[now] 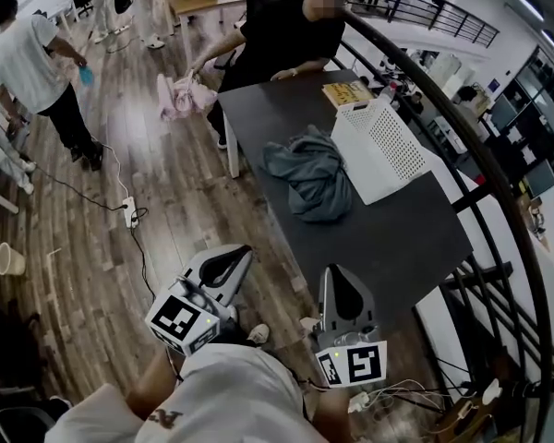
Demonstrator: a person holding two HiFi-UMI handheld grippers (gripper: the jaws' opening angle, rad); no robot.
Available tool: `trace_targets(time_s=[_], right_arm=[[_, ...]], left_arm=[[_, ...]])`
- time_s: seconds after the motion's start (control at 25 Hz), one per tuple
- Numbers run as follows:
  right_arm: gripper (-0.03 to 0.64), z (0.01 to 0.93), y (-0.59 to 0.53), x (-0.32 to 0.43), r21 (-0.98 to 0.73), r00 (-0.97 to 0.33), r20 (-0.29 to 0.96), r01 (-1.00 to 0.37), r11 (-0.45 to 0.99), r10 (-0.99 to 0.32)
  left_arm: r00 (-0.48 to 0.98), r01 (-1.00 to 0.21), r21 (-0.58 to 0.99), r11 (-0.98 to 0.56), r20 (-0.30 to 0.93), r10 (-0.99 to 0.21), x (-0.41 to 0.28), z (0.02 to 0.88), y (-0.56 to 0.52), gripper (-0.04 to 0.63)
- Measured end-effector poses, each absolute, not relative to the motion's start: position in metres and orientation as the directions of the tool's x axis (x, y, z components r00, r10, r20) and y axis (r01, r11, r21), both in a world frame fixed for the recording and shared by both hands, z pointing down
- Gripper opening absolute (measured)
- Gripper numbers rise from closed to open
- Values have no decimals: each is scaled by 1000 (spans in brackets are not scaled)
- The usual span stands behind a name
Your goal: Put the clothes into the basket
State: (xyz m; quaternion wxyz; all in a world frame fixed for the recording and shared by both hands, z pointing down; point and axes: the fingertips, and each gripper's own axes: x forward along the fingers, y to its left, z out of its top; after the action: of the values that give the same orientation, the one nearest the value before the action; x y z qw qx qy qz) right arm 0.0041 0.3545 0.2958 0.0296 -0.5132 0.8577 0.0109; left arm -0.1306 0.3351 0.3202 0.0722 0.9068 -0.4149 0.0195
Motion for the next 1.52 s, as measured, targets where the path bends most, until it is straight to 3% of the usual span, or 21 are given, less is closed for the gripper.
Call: trace_targets(time_s=[1.0, 1.52], right_arm=[[21, 327, 250, -60, 55, -417, 67, -905, 421, -906], [21, 340, 191, -38, 28, -460, 82, -886, 464, -884]], left_arm=[[739, -671, 160, -724, 66, -671, -170, 339, 221, -8], [698, -714, 184, -676, 110, -707, -159, 354, 174, -8]])
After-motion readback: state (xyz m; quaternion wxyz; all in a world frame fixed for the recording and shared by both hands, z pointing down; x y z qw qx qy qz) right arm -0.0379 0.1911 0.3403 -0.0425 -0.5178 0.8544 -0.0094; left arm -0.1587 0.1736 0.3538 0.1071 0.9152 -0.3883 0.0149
